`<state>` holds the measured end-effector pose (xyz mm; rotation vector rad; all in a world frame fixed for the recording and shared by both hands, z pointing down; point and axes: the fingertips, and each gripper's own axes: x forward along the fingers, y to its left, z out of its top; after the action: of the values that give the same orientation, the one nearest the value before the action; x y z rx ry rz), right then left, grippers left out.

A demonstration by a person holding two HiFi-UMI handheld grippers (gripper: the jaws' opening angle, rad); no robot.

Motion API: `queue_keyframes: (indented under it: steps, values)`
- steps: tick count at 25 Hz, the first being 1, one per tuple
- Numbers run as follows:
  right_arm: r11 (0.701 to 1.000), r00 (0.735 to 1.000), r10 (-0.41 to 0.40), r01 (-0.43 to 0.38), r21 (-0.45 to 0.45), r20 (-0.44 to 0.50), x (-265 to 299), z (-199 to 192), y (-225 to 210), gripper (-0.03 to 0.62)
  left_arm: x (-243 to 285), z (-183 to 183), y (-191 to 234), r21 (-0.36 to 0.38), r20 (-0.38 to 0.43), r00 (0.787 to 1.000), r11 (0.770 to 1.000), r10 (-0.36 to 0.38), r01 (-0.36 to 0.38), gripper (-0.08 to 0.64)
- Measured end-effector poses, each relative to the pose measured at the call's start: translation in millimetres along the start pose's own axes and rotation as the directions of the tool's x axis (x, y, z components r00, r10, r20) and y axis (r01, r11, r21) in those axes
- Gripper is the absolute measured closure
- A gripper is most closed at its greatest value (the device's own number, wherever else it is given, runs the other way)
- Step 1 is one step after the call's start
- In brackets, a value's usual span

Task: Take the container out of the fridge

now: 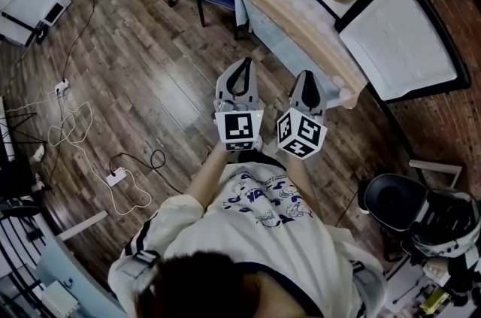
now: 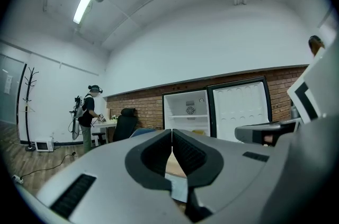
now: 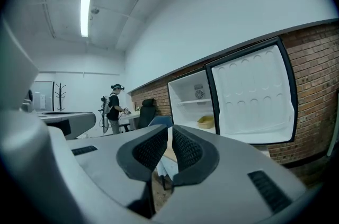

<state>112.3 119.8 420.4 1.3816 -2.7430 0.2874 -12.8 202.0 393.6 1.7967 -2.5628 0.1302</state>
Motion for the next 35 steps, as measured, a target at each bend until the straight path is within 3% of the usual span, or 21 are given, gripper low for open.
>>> queue_keyframes:
  steps: [9, 19, 26, 35]
  values:
    - [1.000, 0.999, -0.026, 0.026, 0.006, 0.020, 51.9, 24.7, -39.3, 0.543, 65.8, 13.7, -18.1, -0.028, 0.012, 1.000, 0.999, -0.022, 0.022, 0.541]
    - [0.997, 0.998, -0.067, 0.067, 0.023, 0.006, 79.7, 26.9, -67.9, 0.543, 109.7, 8.6, -35.0, -0.058, -0.019, 0.998, 0.996, -0.064, 0.063, 0.540]
    - [0.993, 0.993, -0.115, 0.115, 0.033, 0.000, 109.7, 27.9, -82.2, 0.543, 155.6, 2.5, -39.3, -0.060, -0.042, 0.993, 0.992, -0.114, 0.112, 0.541]
    - [0.983, 0.984, -0.179, 0.180, 0.042, -0.024, 189.0, 25.1, -97.2, 0.543, 249.0, -6.2, -45.8, -0.084, -0.069, 0.975, 0.975, -0.212, 0.206, 0.541]
